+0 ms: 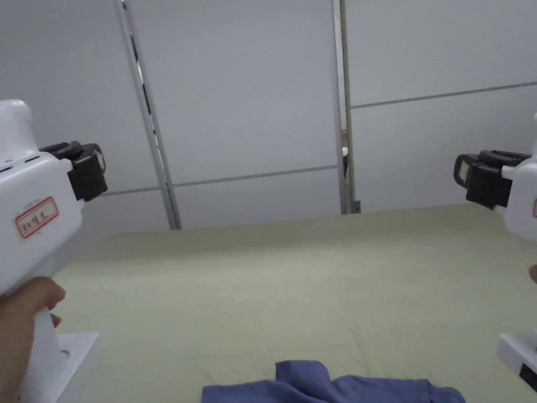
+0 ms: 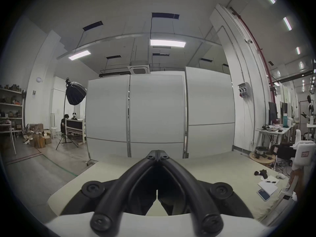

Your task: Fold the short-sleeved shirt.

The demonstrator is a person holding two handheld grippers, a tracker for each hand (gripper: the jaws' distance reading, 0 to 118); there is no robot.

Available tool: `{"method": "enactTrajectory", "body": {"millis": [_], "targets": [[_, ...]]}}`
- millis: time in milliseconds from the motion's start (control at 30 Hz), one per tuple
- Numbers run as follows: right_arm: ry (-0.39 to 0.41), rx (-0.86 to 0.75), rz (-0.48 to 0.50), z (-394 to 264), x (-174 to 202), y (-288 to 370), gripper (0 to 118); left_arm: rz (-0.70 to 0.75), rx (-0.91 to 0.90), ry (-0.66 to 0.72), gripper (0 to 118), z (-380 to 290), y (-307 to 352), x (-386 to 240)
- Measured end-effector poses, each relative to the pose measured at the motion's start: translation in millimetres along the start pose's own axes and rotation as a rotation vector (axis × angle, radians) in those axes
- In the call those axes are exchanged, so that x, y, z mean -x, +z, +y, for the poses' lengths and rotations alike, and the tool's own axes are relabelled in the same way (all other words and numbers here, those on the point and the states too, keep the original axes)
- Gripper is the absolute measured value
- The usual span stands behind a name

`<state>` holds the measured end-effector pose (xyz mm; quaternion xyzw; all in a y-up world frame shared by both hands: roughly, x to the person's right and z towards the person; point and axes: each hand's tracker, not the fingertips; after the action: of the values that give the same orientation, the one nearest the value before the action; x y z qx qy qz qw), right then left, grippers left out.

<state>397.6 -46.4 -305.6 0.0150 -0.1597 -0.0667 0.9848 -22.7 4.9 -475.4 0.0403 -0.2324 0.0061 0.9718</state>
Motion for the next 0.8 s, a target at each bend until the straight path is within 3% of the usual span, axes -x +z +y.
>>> {"method": "enactTrajectory", "body": {"millis": [167,333,400,433,467,500,533,567,600,667,800], "targets": [[0.037,0.011,0.024,-8,8,-10,2,-0.08,0.182,0.131,0,-34,-45,16],[0.012,0.057,0.047,-44,5,-25,2,-0.253,0.481,0.372,0,-132,-136,36],[0.014,0.088,0.057,-58,2,-33,2,-0.249,0.579,0.422,0,-175,-165,36],[0.024,0.104,0.049,-66,0,-37,2,-0.24,0.624,0.391,7,-197,-184,33],[0.035,0.118,0.041,-73,-1,-42,2,-0.227,0.663,0.343,58,-215,-200,26],[0.038,0.135,0.038,-79,-4,-47,2,-0.183,0.713,0.282,118,-236,-218,20],[0.033,0.149,0.039,-86,-7,-52,2,-0.161,0.815,0.246,118,-261,-235,12],[0.021,0.163,0.04,-93,-10,-57,2,-0.138,0.751,0.389,118,-279,-234,16],[0.005,0.178,0.04,-101,-13,-61,2,-0.161,0.844,0.289,118,-296,-246,11],[-0.029,0.214,0.048,-118,-20,-69,2,-0.139,0.996,0.25,118,-334,-248,-12],[0.024,0.308,0.01,-147,-27,-80,2,-0.092,1.215,0.121,118,-426,-280,-9]]}}
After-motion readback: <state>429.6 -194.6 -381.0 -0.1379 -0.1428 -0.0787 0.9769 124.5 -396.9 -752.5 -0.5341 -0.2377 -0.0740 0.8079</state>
